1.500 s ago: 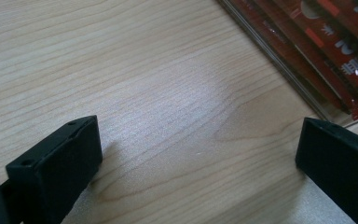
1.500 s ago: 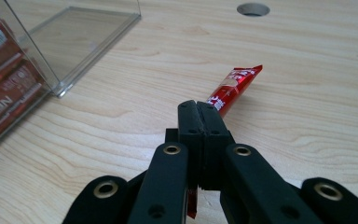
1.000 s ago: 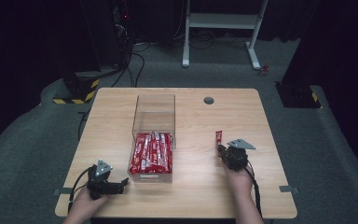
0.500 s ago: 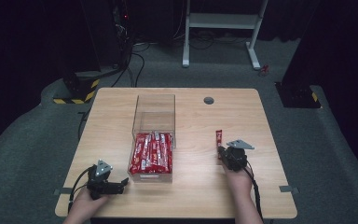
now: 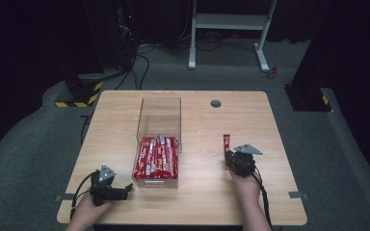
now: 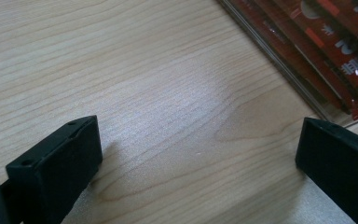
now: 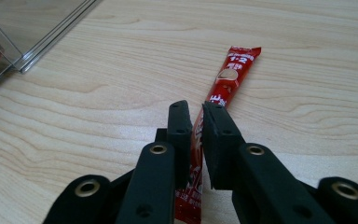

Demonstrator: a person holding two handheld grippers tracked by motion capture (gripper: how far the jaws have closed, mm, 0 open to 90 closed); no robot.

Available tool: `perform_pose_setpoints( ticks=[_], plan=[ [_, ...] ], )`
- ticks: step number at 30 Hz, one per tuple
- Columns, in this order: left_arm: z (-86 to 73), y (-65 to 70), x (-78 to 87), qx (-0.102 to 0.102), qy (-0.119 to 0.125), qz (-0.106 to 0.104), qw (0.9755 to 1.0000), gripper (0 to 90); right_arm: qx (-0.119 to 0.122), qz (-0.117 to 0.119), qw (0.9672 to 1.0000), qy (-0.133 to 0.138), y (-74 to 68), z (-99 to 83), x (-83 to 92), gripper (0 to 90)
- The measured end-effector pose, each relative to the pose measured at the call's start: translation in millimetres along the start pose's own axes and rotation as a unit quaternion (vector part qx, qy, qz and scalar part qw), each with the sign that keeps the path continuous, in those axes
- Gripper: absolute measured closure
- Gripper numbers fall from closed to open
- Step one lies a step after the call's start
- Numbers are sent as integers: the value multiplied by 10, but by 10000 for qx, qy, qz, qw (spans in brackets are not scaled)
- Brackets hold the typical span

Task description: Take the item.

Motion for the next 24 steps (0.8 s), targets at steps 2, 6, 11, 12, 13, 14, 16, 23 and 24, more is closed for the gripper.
perform_pose_setpoints(
  ticks=[2, 6, 11, 12, 13, 14, 16, 23, 24],
  plan=[
    [0, 0, 0, 0, -1, 0, 10000, 6, -27, 12, 10000, 49, -2, 13, 18, 793],
    [0, 0, 0, 1, -1, 0, 10000, 6, 15, 35, 9999, 163, -32, 51, 66, 757],
    [0, 0, 0, 0, -1, -1, 10000, 6, 121, 36, 9996, 234, -84, 90, 110, 712],
    [0, 0, 0, 0, 0, -1, 10000, 6, 147, 59, 9996, 250, -104, 100, 120, 702],
    [0, 0, 0, -1, -2, -1, 10000, 6, 175, 70, 9995, 263, -124, 107, 132, 692],
    [0, 0, 0, 0, -1, -2, 10000, 6, 193, 78, 9994, 280, -149, 115, 144, 676],
    [0, 0, 0, 0, -1, -2, 10000, 6, 254, 90, 9992, 312, -190, 129, 167, 647],
    [0, 0, 0, -4, -1, -6, 10000, 6, 335, 275, 9983, 378, -350, 130, 226, 462],
    [0, 0, 0, -4, -1, -6, 10000, 6, 340, 312, 9983, 359, -380, 116, 227, 436]
  ],
)
Point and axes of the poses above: each handheld gripper's, and its own axes: x roughly backward along the jaws, z roughly out of its top, y roughly to its right, the point moved 7 cm from there along -x, roughly forward along the jaws, and after that the axes turned 7 degrees about -x, right-handed, at the moved point
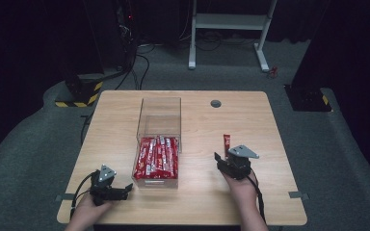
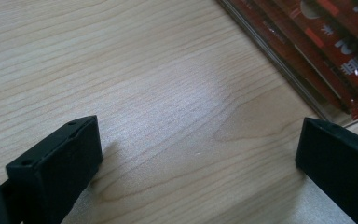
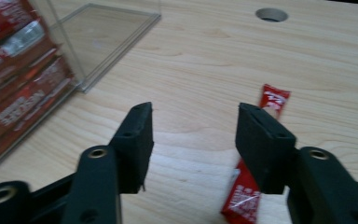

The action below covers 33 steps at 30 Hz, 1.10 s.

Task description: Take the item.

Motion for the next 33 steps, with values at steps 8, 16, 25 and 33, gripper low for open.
perform_pose_setpoints(
  ticks=[8, 16, 25, 33],
  plan=[
    [-1, 3, 1, -21, -8, -16, 10000, 6, 247, 328, 9985, -364, -303, -231, -35, 276],
    [-1, 8, 1, -30, -6, -32, 10000, 6, 269, 350, 9961, -768, -513, -472, -45, 227],
    [0, 7, 2, -75, -10, -41, 10000, 6, 568, 253, 9918, -1119, -695, -677, -75, 177],
    [13, 10, -12, -68, -16, -50, 10000, 6, 624, 289, 9908, -1165, -695, -666, -106, 149]
  ],
)
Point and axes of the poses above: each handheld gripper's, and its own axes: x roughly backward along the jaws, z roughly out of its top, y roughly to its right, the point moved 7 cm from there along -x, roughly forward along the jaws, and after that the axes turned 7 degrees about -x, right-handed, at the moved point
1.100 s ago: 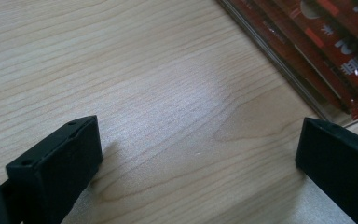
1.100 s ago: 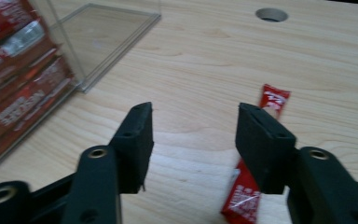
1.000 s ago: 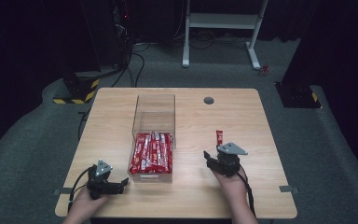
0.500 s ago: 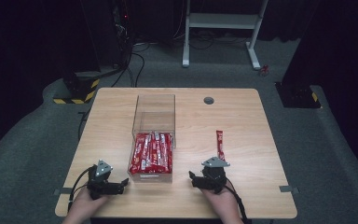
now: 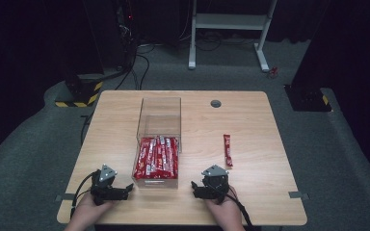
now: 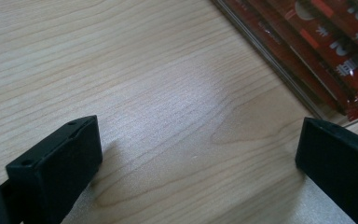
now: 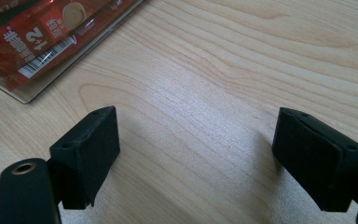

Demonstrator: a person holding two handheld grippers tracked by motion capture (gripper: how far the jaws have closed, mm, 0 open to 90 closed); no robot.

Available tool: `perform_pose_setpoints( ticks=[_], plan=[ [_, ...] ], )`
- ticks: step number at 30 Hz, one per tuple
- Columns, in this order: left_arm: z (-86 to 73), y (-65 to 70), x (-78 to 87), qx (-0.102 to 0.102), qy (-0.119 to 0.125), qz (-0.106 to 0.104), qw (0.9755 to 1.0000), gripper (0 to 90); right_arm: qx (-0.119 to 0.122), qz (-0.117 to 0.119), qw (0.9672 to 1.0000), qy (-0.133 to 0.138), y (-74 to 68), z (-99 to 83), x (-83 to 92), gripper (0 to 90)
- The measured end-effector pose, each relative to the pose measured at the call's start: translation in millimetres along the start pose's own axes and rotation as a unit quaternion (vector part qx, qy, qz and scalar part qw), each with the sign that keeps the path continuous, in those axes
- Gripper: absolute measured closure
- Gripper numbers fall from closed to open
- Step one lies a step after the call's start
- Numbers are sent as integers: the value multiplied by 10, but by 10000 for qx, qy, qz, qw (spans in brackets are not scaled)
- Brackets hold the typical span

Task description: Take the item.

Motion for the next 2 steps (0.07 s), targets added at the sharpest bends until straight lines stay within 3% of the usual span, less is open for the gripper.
perform_pose_setpoints(
  ticks=[2],
  plan=[
    [0, 0, 1, -1, -8, 1, 10000, 6, -6, 1, 10000, 1, 0, 2, -2, 148]
  ],
)
Point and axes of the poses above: each handheld gripper's, and its own axes: x roughly backward along the jaws, z roughly out of its top, y roughly to its right, the point moved 7 cm from there along -x, roughly forward along the jaws, and after that the axes turned 7 degrees about -x, right-handed, at the moved point
